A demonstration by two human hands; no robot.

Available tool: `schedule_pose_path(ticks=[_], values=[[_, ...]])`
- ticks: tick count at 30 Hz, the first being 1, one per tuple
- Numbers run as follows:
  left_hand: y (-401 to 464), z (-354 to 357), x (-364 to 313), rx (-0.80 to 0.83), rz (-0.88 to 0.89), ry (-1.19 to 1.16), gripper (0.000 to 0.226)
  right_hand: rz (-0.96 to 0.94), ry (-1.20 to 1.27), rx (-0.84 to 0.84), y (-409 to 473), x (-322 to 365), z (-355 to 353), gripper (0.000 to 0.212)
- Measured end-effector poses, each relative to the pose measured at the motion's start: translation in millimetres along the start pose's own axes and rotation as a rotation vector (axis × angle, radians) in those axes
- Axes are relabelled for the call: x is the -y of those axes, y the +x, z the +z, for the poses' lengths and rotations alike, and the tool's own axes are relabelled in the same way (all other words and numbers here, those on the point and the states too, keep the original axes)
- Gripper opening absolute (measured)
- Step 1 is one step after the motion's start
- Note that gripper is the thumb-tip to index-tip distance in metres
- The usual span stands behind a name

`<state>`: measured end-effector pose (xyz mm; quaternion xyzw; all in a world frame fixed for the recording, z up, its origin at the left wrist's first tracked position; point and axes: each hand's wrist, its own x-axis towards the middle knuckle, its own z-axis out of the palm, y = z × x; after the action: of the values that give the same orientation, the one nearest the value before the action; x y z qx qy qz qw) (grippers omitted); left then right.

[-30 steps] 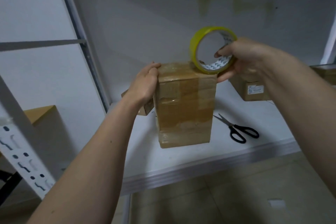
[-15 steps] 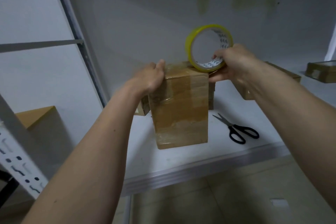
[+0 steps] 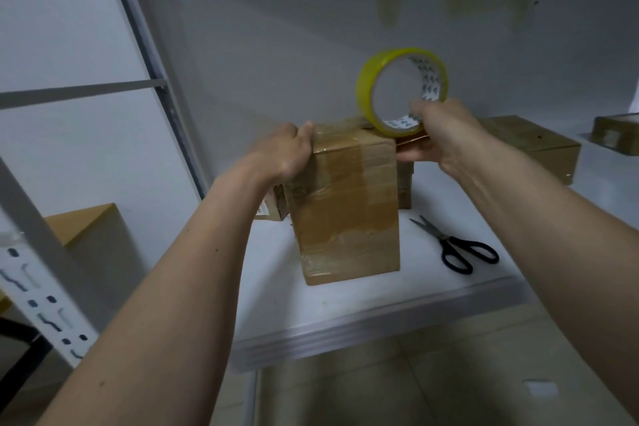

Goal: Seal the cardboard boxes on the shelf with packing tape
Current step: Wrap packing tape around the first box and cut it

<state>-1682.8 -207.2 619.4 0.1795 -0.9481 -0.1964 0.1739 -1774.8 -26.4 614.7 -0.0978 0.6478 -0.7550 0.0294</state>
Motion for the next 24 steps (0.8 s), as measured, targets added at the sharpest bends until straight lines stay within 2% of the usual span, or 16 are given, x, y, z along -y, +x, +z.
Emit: schedule_pose_path(ticks=[2, 6, 9, 16, 24], values=[[1, 0, 1, -0.006, 0.003, 0.005, 0.058, 0.044, 0.047, 0.014, 0, 6, -4, 0.017], [1, 0, 0, -0.015, 0.012, -0.004, 0.057, 0.193, 0.173, 0.119, -3, 8, -19, 0.02], [0, 0, 0, -0.008, 0.02, -0.013, 0.056, 0.236, 0.248, 0.147, -4, 4, -26, 0.026], [2, 1, 9, -0.036, 0.019, -0.011, 0.054, 0.131, 0.321, 0.131, 4, -11, -19, 0.025], [13, 2, 17, -0.156, -0.093, 0.086, 0.057, 0.123, 0.359, 0.2, 35, -18, 10, 0.028]])
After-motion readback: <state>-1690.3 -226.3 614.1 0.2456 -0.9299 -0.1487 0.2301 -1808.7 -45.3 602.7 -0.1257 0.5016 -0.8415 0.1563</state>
